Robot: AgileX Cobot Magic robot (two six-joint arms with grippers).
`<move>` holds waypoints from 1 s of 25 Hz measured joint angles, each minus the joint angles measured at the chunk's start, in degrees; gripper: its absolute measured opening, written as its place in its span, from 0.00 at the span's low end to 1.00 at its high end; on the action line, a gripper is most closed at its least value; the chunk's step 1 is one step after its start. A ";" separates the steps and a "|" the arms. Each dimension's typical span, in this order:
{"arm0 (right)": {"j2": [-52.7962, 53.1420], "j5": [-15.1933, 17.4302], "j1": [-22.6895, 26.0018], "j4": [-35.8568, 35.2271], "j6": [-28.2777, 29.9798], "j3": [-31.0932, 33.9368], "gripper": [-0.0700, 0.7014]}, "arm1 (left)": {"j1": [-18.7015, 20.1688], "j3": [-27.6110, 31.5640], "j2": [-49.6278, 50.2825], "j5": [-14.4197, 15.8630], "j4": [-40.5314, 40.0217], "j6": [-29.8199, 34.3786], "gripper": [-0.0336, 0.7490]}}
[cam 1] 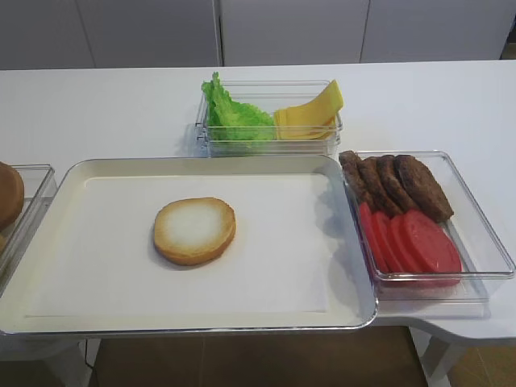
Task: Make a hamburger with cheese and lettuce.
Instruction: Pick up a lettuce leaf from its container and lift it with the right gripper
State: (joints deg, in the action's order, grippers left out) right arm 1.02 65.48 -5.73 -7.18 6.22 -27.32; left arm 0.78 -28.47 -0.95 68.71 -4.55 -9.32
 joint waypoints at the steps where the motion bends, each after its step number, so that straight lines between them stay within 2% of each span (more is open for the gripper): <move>1: 0.00 0.00 0.00 0.00 0.00 0.00 0.46 | 0.00 0.00 0.00 0.00 0.00 0.00 0.51; 9: 0.00 0.00 0.00 0.00 -0.62 0.00 0.47 | 0.00 0.00 0.00 0.00 0.00 0.00 0.51; 13: 0.00 -1.92 0.00 -0.83 -5.90 -0.28 0.47 | 0.00 0.00 0.00 0.00 0.00 0.00 0.51; 17: -0.30 -6.08 0.00 -6.63 -7.96 -2.81 0.47 | 0.00 0.00 0.00 0.00 0.00 0.00 0.51; 20: -4.60 -6.85 0.00 -11.04 -8.35 -4.96 0.47 | 0.00 0.00 0.00 0.00 0.00 0.00 0.51; 25: -17.38 -8.05 0.00 -17.61 -3.37 -9.43 0.47 | 0.00 0.00 0.00 0.00 0.00 0.00 0.51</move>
State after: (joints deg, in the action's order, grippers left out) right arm -16.36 57.42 -5.73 -24.79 2.86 -36.75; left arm 0.78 -28.47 -0.95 68.71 -4.55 -9.32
